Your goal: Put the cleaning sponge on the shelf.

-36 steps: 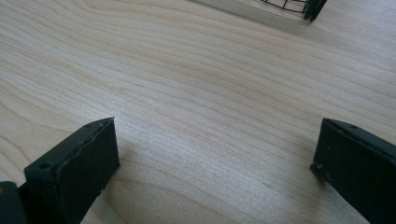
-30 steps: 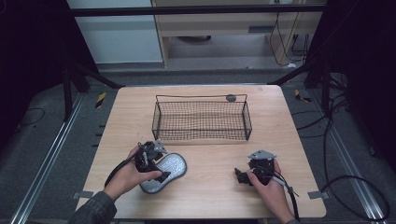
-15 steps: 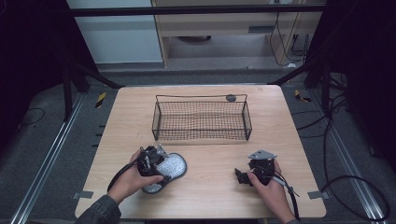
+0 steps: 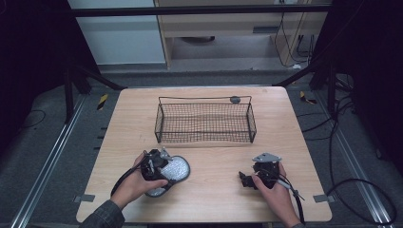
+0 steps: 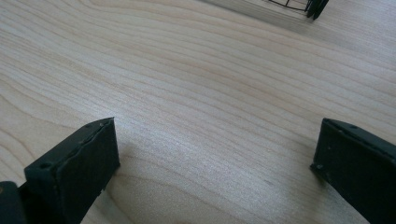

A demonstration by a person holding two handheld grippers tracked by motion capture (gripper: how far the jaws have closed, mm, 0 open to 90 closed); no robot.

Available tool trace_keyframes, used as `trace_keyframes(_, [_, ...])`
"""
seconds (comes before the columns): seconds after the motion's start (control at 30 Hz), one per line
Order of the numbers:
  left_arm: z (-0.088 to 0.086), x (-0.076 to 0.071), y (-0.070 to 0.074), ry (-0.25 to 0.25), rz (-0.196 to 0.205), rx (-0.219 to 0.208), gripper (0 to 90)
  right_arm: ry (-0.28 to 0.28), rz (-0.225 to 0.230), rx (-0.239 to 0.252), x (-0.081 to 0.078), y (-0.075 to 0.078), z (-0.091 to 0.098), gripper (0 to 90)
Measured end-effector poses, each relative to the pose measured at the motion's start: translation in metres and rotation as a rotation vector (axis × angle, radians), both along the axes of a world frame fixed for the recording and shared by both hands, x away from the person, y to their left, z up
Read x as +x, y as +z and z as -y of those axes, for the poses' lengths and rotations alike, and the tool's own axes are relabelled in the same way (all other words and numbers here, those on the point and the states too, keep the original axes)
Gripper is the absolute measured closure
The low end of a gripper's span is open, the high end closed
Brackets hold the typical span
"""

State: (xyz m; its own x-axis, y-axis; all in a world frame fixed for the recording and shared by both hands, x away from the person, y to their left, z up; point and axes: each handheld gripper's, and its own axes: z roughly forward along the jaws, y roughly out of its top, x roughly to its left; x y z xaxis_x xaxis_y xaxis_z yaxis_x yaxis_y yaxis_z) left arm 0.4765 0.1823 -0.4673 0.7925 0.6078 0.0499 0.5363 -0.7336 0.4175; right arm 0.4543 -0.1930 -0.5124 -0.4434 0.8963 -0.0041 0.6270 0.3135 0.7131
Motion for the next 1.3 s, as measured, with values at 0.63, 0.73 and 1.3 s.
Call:
trace_keyframes(0.63, [-0.006, 0.004, -0.012, 0.018, -0.022, -0.004, 2.1, -0.001, 0.001, 0.007, -0.001, 0.0, -0.001, 0.3])
trace_keyframes(0.73, [-0.004, 0.006, -0.013, 0.009, -0.038, 0.01, 1.6, -0.002, 0.0, 0.01, -0.002, 0.0, -0.001, 0.4])
trace_keyframes(1.3, [0.002, 0.015, -0.012, 0.008, -0.058, 0.041, 3.3, 0.004, 0.005, 0.004, -0.002, 0.0, -0.001, 0.3])
